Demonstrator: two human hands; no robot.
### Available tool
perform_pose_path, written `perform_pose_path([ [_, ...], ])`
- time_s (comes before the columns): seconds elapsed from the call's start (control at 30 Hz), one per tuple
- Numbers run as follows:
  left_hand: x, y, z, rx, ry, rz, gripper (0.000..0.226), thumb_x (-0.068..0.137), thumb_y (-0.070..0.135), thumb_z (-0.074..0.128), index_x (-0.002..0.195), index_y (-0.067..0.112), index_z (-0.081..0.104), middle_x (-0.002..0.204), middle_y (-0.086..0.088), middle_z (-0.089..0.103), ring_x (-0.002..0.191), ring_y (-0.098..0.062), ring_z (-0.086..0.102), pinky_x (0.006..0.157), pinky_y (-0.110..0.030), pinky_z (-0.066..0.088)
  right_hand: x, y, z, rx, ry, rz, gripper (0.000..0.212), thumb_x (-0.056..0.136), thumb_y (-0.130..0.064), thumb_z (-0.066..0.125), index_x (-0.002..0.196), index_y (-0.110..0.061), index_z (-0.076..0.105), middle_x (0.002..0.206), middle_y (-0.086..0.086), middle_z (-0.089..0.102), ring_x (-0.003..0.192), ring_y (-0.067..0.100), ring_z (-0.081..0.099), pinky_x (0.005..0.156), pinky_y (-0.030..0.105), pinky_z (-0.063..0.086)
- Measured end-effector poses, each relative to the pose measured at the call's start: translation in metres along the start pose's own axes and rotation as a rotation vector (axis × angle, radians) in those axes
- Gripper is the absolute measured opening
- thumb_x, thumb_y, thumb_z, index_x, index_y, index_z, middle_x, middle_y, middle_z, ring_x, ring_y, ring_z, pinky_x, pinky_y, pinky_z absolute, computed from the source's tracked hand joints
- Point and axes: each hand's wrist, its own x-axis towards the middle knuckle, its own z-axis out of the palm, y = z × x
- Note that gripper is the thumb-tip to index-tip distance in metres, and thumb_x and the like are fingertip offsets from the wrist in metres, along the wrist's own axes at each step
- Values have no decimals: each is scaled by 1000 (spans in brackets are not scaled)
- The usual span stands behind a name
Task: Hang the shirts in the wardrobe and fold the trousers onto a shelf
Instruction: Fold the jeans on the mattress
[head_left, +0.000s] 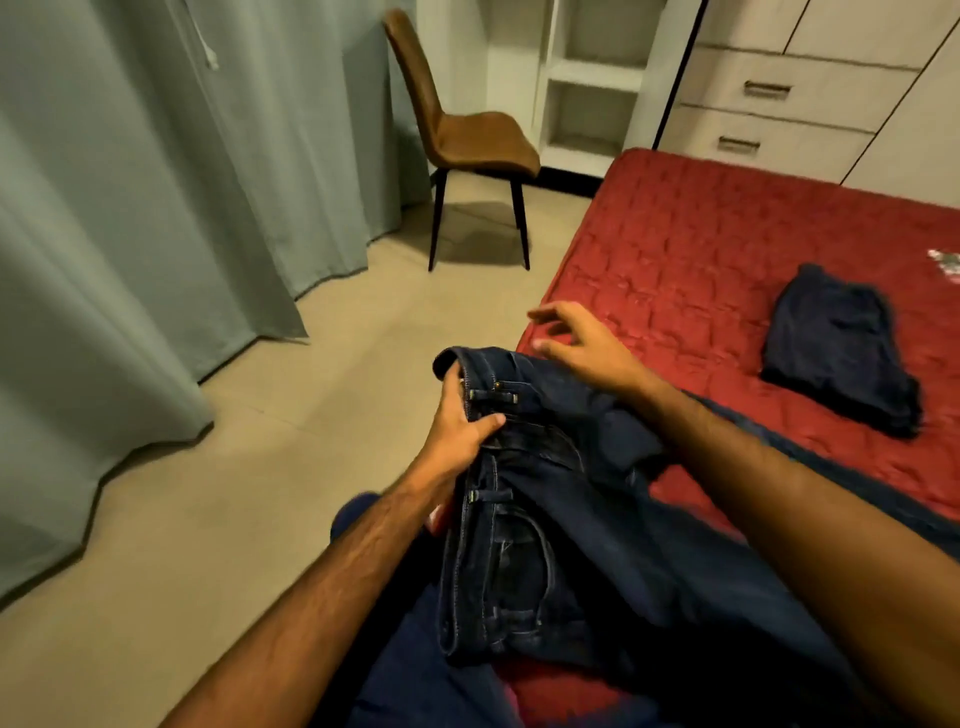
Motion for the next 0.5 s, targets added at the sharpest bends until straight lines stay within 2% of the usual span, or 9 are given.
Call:
perform_pose_path([
  [0.03,4,24,1,17,-92,77,91,78,0,67,154,19,21,148,-6,48,135,-18,49,112,-31,41,15,-14,-19,-10,0,-3,50,94,-27,66,139,-10,50,139,7,52,122,16,52,108,41,42],
  [0.13,18,101,-9,97,-357,243,90,84,-3,67,157,18,19,155,-6,42,142,-21,42,117,-40,35,43,-65,-71,62,-142,54,81,86,-64,59,147,-15,39,149,0,44,133,10,44,117,36,33],
  [0.17,21,129,-17,122,-411,274,91,84,-5,67,158,17,18,156,-6,42,143,-22,42,117,-41,35,47,-78,-86,157,-206,62,79,87,-67,54,146,-16,41,148,-1,48,133,9,47,116,35,34],
  [0.23,25,196,-32,213,-463,361,91,86,-11,66,158,16,19,155,-5,42,142,-21,42,114,-35,38,51,-101,-122,397,-319,37,56,96,-55,45,135,-16,54,136,-3,61,125,8,56,109,30,41],
  [0.33,28,284,-50,353,-565,455,88,85,-18,62,156,17,23,150,-8,47,138,-25,47,109,-34,44,47,-139,-165,656,-426,-15,49,92,-47,50,126,-14,64,129,4,66,119,17,62,97,29,50],
  [0.4,28,329,-56,467,-544,525,85,85,-17,64,154,18,27,148,-7,49,137,-23,49,109,-34,45,43,-167,-192,697,-360,-56,43,86,-45,57,112,-15,74,120,7,70,109,18,67,88,29,55],
  [0.5,28,368,-61,526,-461,598,78,85,-15,66,149,16,34,142,-10,54,133,-24,52,108,-34,46,40,-211,-232,606,-146,-145,49,71,-46,78,103,-9,74,112,14,72,98,23,71,85,32,58],
])
